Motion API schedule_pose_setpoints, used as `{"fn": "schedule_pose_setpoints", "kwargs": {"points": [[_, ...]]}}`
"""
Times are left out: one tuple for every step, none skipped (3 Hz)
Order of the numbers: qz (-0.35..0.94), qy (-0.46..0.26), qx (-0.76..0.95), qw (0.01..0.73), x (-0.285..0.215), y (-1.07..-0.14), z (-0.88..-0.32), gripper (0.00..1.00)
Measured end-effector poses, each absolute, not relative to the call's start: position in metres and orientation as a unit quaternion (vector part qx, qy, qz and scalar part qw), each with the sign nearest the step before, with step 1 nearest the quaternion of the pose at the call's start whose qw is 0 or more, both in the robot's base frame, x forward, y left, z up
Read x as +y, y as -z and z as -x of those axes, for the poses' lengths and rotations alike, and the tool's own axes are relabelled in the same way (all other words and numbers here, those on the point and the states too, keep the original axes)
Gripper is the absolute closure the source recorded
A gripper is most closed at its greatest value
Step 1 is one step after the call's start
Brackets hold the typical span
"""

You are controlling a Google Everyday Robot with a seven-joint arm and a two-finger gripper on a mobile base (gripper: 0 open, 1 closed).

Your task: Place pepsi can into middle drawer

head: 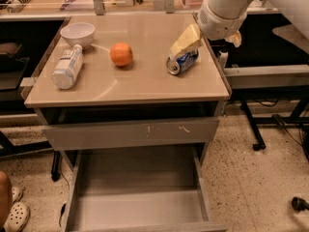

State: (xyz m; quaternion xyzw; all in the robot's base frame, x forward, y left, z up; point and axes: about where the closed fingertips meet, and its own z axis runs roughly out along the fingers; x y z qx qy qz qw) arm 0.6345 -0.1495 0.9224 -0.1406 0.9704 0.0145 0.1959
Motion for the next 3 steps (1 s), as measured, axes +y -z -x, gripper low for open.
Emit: {"fn": "schedule_pose_setpoints", "kwargs": {"points": [[0.117,-0.009,0.972,0.205,-0.148,-0.929,-0.653,0.00],[0.108,-0.020,0.972,0.205,-0.139,-0.926,-0.658,0.00],[0.097,-0.034,0.974,0.204,-0.129,-0.920,-0.664,0.00]]}}
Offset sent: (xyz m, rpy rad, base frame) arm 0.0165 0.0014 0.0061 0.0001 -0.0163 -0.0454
